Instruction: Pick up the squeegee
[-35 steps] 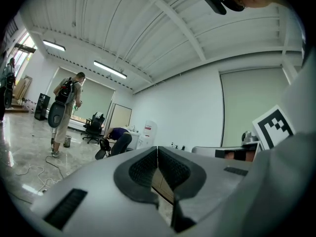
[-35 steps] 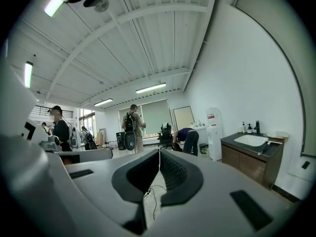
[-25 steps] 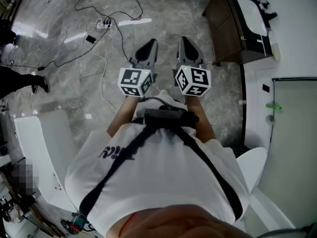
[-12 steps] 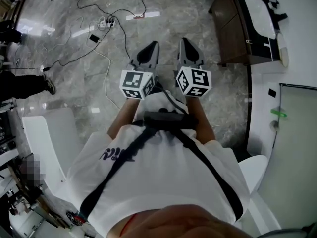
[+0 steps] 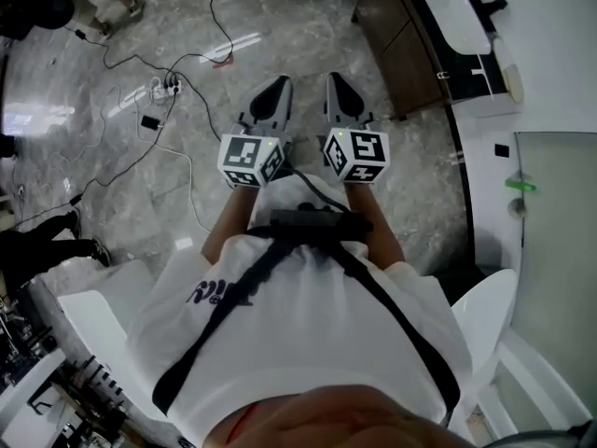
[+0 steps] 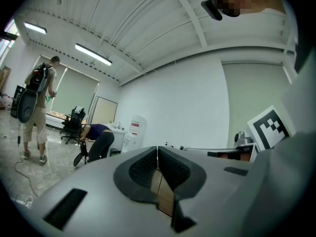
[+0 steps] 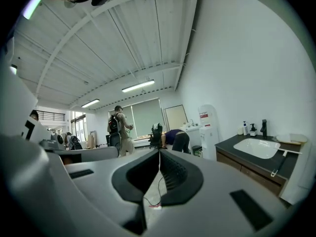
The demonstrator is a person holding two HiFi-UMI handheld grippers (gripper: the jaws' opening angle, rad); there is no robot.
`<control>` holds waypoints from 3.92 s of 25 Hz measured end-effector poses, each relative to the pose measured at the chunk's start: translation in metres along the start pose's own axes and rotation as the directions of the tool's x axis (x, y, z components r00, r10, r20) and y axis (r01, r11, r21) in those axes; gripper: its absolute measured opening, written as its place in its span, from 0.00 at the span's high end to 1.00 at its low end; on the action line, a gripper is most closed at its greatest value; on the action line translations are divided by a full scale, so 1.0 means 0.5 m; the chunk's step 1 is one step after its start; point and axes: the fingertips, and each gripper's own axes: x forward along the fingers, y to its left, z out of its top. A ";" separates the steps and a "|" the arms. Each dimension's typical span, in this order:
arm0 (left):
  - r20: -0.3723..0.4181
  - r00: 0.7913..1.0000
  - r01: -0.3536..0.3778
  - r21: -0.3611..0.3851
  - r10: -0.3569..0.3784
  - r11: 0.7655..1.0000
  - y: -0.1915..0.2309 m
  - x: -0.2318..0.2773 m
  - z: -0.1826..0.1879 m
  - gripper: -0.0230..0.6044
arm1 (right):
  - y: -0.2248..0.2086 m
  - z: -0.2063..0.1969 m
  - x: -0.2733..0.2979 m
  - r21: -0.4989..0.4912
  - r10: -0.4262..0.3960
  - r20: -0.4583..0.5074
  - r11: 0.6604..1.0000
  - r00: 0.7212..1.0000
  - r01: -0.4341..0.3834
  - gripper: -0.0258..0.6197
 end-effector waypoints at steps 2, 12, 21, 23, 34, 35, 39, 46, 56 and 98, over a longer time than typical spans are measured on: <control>-0.002 0.999 0.048 0.015 -0.047 0.999 0.024 0.056 0.021 0.94 | -0.025 0.025 0.050 0.001 -0.033 0.022 0.999 0.999 0.033 0.95; 0.011 0.993 0.119 0.005 -0.119 0.993 0.239 0.268 0.105 0.94 | -0.036 0.089 0.324 -0.035 -0.102 0.046 0.994 0.994 0.104 0.95; -0.081 0.950 0.299 -0.043 -0.302 0.953 0.191 0.446 0.062 0.94 | -0.187 0.126 0.339 -0.006 -0.271 0.093 0.962 0.958 0.273 0.95; -0.093 0.931 0.350 -0.041 -0.352 0.936 0.144 0.496 0.055 0.94 | -0.250 0.130 0.321 0.011 -0.322 0.099 0.946 0.941 0.323 0.95; -0.157 0.789 0.606 0.040 -0.594 0.795 -0.211 0.822 0.010 0.94 | -0.684 0.221 0.225 0.108 -0.524 0.213 0.851 0.824 0.514 0.95; -0.157 0.778 0.621 0.047 -0.608 0.782 -0.246 0.852 0.009 0.94 | -0.726 0.235 0.211 0.111 -0.539 0.223 0.842 0.813 0.528 0.95; -0.167 0.729 0.679 0.053 -0.664 0.732 -0.384 0.961 -0.003 0.94 | -0.883 0.271 0.142 0.137 -0.613 0.240 0.789 0.753 0.599 0.95; -0.210 0.628 0.776 0.096 -0.749 0.623 -0.590 1.076 -0.042 0.94 | -1.078 0.269 0.009 0.221 -0.747 0.214 0.664 0.629 0.714 0.95; -0.278 0.536 0.838 0.060 -0.797 0.543 -0.703 1.108 -0.137 0.94 | -1.179 0.189 -0.098 0.304 -0.852 0.108 0.519 0.513 0.799 0.95; -0.601 0.124 0.943 -0.177 -0.790 0.283 -0.851 1.364 -0.548 0.94 | -1.490 -0.338 -0.068 0.355 -0.740 -0.614 0.049 0.273 0.933 0.88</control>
